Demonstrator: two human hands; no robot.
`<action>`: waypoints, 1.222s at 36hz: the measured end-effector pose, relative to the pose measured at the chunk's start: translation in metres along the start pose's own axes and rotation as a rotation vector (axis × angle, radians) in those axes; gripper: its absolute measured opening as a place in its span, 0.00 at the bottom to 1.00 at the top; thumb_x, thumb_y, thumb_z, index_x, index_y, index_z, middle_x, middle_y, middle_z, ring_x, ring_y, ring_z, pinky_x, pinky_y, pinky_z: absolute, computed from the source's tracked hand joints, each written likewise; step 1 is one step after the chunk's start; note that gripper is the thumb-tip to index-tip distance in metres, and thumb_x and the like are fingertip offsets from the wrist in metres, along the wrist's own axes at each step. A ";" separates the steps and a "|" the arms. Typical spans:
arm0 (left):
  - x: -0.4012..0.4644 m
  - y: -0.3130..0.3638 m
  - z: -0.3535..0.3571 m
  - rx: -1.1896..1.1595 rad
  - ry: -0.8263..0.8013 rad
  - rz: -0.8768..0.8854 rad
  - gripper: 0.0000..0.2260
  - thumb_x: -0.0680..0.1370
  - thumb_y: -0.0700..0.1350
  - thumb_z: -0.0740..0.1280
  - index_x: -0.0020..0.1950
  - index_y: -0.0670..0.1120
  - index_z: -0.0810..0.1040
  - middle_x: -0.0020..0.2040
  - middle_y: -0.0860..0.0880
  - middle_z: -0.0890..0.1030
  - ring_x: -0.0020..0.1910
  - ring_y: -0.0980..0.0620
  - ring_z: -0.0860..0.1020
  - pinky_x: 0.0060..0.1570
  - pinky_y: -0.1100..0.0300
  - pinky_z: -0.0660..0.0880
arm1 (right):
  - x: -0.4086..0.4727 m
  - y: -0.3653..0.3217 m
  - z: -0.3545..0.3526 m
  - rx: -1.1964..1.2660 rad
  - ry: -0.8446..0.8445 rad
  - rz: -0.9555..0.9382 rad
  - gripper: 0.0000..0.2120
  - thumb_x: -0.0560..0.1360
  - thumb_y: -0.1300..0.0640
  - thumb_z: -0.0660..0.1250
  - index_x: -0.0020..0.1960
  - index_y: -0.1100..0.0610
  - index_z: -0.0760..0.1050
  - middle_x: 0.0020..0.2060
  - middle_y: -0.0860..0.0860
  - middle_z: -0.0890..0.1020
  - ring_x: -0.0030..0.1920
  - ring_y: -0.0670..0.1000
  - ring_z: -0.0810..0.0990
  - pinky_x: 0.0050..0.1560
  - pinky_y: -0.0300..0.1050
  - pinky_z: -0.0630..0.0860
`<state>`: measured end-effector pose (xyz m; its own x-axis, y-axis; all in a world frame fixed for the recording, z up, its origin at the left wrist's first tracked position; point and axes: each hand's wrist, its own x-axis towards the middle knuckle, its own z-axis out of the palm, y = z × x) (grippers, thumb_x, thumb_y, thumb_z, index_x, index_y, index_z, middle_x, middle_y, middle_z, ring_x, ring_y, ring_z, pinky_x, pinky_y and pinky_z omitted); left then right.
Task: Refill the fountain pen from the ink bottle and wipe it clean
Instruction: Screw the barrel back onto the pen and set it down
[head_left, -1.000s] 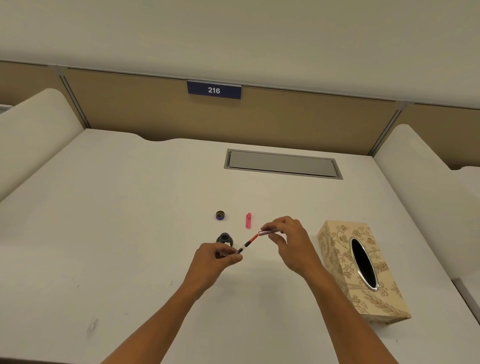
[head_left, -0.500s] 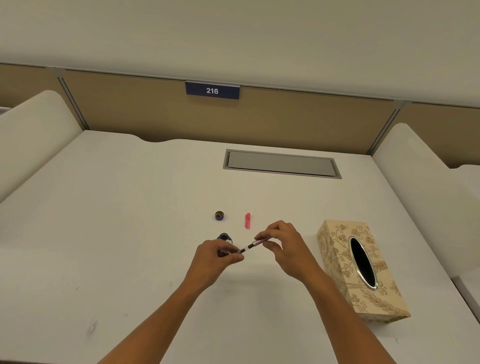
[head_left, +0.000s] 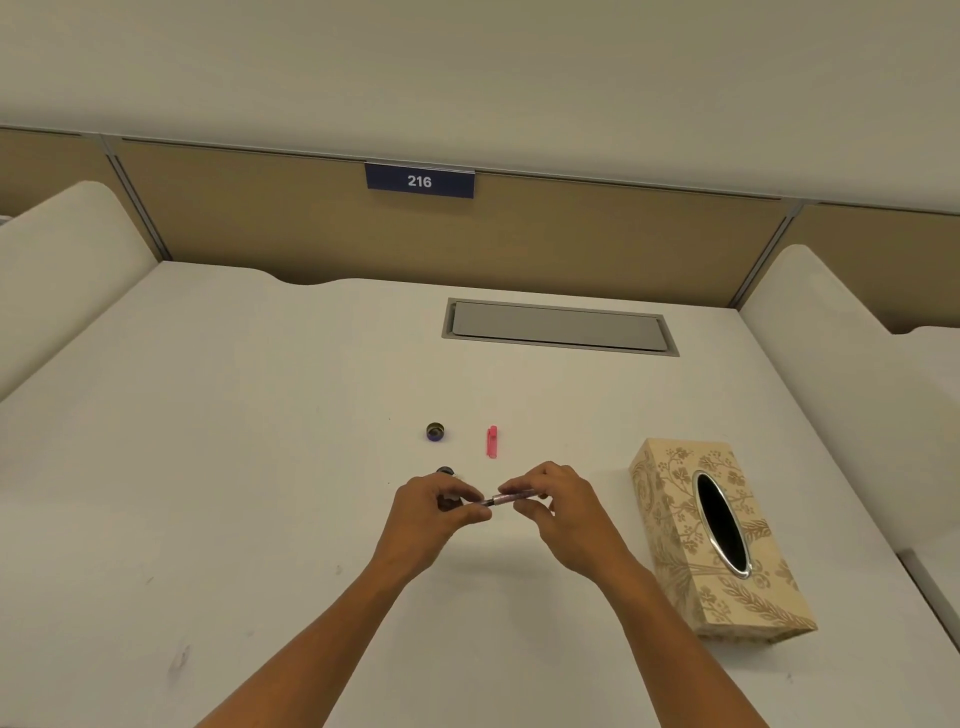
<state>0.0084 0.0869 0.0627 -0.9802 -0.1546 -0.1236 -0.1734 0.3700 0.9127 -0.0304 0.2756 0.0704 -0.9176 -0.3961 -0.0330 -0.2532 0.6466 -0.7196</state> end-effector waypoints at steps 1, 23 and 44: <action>0.000 0.000 0.001 -0.001 0.001 0.007 0.06 0.67 0.46 0.79 0.40 0.52 0.85 0.38 0.51 0.83 0.39 0.53 0.80 0.41 0.64 0.76 | 0.000 0.000 0.001 0.001 0.000 0.001 0.11 0.78 0.58 0.68 0.57 0.45 0.82 0.46 0.36 0.77 0.52 0.39 0.72 0.48 0.30 0.66; 0.002 -0.004 0.001 -0.152 0.003 -0.013 0.06 0.70 0.40 0.76 0.45 0.48 0.85 0.39 0.52 0.84 0.40 0.52 0.81 0.45 0.61 0.77 | -0.005 0.004 0.004 0.104 0.118 0.033 0.09 0.78 0.58 0.68 0.54 0.46 0.81 0.47 0.38 0.79 0.50 0.38 0.74 0.46 0.27 0.68; -0.001 -0.002 -0.002 -0.143 0.051 -0.025 0.03 0.71 0.42 0.76 0.43 0.48 0.86 0.37 0.49 0.84 0.35 0.57 0.79 0.38 0.68 0.74 | -0.003 0.001 0.006 0.095 0.115 0.015 0.09 0.77 0.59 0.69 0.55 0.48 0.82 0.46 0.37 0.78 0.49 0.39 0.74 0.47 0.27 0.69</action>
<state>0.0097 0.0848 0.0614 -0.9690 -0.2100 -0.1302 -0.1787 0.2318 0.9562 -0.0264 0.2735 0.0657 -0.9516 -0.3057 0.0316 -0.2139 0.5851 -0.7822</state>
